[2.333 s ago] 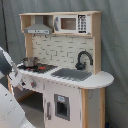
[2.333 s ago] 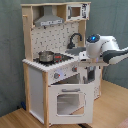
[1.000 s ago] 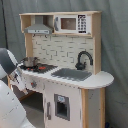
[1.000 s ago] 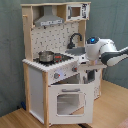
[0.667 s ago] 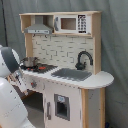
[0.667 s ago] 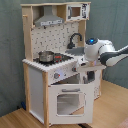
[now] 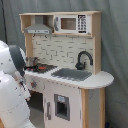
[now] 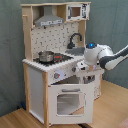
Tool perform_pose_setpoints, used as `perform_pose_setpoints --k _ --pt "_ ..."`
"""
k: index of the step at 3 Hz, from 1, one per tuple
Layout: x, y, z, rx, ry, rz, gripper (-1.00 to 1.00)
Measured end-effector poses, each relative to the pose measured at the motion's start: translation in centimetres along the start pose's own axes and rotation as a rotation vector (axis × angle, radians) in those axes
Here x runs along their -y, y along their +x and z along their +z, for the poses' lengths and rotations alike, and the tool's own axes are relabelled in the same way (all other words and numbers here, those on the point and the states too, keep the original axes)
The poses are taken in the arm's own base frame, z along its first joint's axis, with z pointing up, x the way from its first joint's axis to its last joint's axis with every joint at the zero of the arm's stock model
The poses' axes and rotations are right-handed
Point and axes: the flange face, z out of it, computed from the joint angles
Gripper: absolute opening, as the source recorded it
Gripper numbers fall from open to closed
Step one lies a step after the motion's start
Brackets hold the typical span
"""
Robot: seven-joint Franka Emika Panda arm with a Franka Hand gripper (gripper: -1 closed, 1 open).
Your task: Play with the kitchen
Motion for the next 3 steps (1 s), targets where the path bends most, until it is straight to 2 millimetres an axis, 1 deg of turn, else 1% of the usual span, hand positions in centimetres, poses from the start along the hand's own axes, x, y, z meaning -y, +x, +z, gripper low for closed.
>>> perform_pose_setpoints --k 1,2,3 --pt "-0.4 0.2 1.6 -0.062 -0.005 -0.017 -1.0" --pt "-0.3 0.5 3.5 -0.121 0.002 -0.02 -1.0" --pt "0.5 0.7 5.4 -0.164 0.004 -0.007 -1.0"
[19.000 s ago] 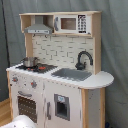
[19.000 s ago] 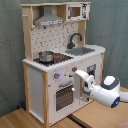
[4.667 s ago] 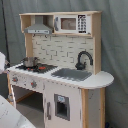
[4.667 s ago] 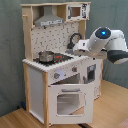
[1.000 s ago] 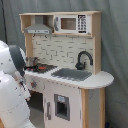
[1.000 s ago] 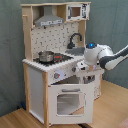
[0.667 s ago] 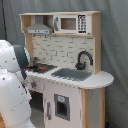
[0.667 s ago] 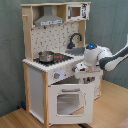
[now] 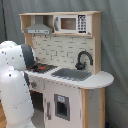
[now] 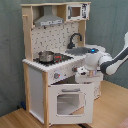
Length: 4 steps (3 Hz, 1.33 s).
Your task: Play with the kitchen
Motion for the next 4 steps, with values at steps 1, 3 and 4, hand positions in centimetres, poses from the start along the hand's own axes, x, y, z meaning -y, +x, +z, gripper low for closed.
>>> perform_pose_setpoints --k 1,3,4 --pt "1.1 2.1 0.2 -0.049 -0.015 0.027 -1.0" --pt "4.5 6.4 0.0 -0.088 -0.015 0.082 -1.0" --pt "6.2 7.9 -0.1 -0.088 -0.011 0.127 -1.0"
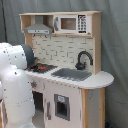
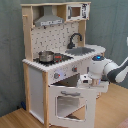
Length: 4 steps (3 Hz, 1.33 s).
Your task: Play with the kitchen
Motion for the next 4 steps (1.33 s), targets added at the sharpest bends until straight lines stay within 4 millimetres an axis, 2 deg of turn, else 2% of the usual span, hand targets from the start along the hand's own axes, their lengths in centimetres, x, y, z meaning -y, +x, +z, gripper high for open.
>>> perform_pose_setpoints --k 2,4 --pt "2.7 2.0 -0.2 -0.021 -0.008 0.12 -1.0" --pt "5.3 4.7 -1.5 -0.095 -0.031 0.227 -1.0"
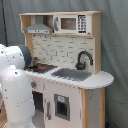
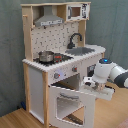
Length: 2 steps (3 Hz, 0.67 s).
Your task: Play with the kitchen
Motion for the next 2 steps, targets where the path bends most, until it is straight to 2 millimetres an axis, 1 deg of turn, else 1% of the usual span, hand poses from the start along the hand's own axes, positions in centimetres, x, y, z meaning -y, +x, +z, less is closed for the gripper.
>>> perform_pose_setpoints --k 1,2 --pt "1.18 0.8 -0.63 -0.024 -0.036 0.055 -1.0" --pt "0.41 0.76 -0.91 -0.024 -0.071 0.089 -1.0"
